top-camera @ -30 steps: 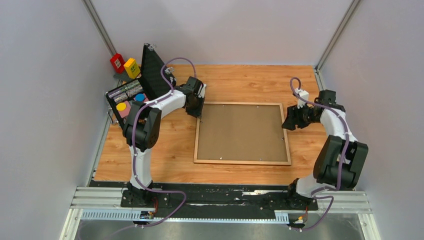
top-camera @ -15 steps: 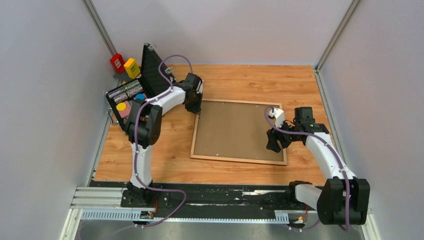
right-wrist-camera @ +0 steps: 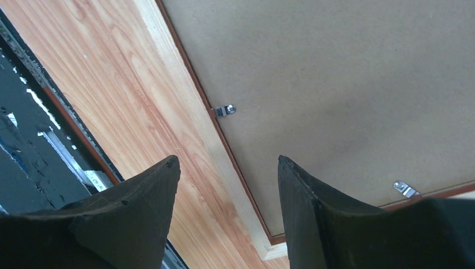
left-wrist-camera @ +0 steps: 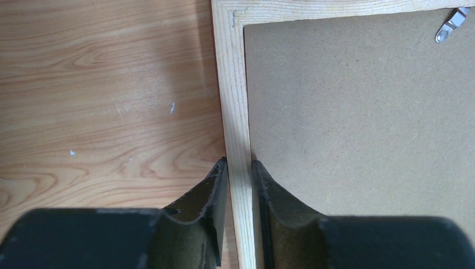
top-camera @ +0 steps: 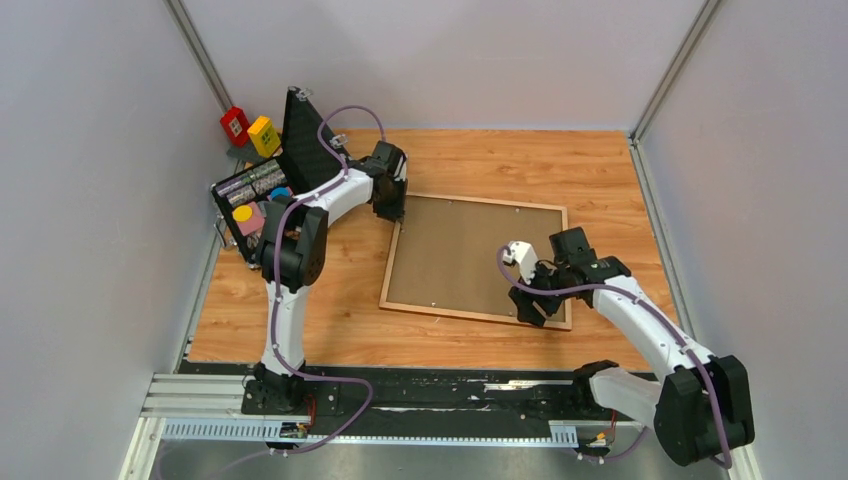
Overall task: Put the photo into the frame
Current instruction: Install the photo frame at the center of the board.
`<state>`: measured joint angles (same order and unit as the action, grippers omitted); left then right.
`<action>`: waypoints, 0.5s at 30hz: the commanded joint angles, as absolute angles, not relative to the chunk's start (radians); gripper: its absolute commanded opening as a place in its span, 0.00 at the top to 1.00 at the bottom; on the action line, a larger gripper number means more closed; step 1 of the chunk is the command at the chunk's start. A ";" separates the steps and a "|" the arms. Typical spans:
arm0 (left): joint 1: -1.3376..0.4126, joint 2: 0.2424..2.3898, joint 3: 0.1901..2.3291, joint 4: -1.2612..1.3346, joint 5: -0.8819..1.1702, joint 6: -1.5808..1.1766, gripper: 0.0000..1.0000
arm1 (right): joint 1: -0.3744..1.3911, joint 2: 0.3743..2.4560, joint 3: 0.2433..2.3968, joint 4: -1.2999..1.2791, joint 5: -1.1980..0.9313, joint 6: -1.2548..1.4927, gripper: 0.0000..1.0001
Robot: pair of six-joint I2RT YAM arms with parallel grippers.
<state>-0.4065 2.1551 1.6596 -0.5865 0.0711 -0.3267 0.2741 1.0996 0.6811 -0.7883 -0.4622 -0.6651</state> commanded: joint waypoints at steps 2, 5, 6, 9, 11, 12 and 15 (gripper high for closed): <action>-0.402 2.117 1.642 -0.556 0.083 -0.299 0.57 | 0.360 1.096 0.676 -0.755 -0.412 -0.612 0.36; -0.402 2.081 1.635 -0.555 0.075 -0.278 0.44 | 0.429 1.106 0.676 -0.736 -0.368 -0.587 0.36; -0.402 2.065 1.633 -0.558 0.072 -0.272 0.38 | 0.451 1.113 0.677 -0.728 -0.346 -0.579 0.36; -0.402 2.024 1.621 -0.564 0.051 -0.240 0.25 | 0.507 1.141 0.682 -0.707 -0.289 -0.561 0.37; -0.402 1.988 1.607 -0.566 0.047 -0.214 0.20 | 0.544 1.168 0.686 -0.694 -0.251 -0.553 0.39; -0.402 1.964 1.603 -0.568 0.047 -0.203 0.18 | 0.562 1.179 0.686 -0.687 -0.232 -0.550 0.39; -0.402 1.918 1.576 -0.577 0.076 -0.149 0.14 | 0.606 1.216 0.686 -0.655 -0.169 -0.539 0.42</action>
<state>-0.4034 2.0365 1.5898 -0.5823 0.0628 -0.2310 0.5575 1.1820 0.6773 -0.7288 -0.2790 -0.5751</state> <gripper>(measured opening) 0.844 0.602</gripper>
